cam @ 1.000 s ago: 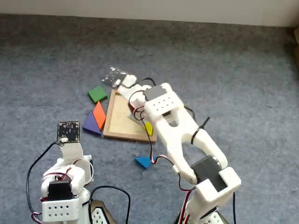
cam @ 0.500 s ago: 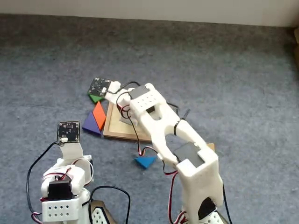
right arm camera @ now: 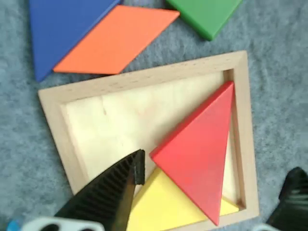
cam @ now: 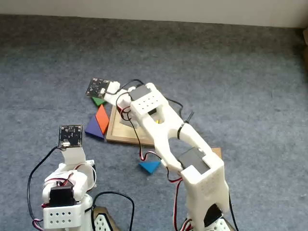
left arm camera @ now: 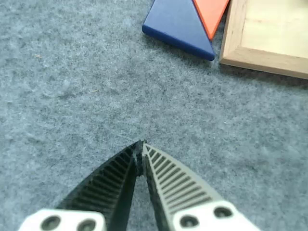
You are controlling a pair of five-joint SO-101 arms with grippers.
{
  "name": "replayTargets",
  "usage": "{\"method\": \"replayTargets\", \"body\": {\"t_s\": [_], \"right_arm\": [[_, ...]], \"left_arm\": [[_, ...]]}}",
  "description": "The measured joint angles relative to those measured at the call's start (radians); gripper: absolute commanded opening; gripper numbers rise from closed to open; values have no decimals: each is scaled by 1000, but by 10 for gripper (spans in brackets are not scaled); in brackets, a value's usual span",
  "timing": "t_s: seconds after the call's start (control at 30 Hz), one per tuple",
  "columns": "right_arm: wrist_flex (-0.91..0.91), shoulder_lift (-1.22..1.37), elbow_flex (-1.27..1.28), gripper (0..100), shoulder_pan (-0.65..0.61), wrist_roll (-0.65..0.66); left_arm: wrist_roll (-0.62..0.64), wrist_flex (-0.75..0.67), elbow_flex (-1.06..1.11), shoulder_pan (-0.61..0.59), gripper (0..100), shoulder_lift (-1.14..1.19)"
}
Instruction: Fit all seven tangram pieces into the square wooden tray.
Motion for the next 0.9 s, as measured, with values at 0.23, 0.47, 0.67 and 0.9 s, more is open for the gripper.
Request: {"method": "replayTargets", "body": {"t_s": [0.23,0.47,0.67,0.9], "right_arm": [[180,-140,-31,5,25,-8],[104,-89,-37,5,100,-233],[44,66,-38,5,144,-282],[2,181,-124,5,152,-282]], "left_arm": [[0,0,0,0,7,0],[0,0,0,0,7,0],[0,0,0,0,7,0],[0,0,0,0,7,0]]}}
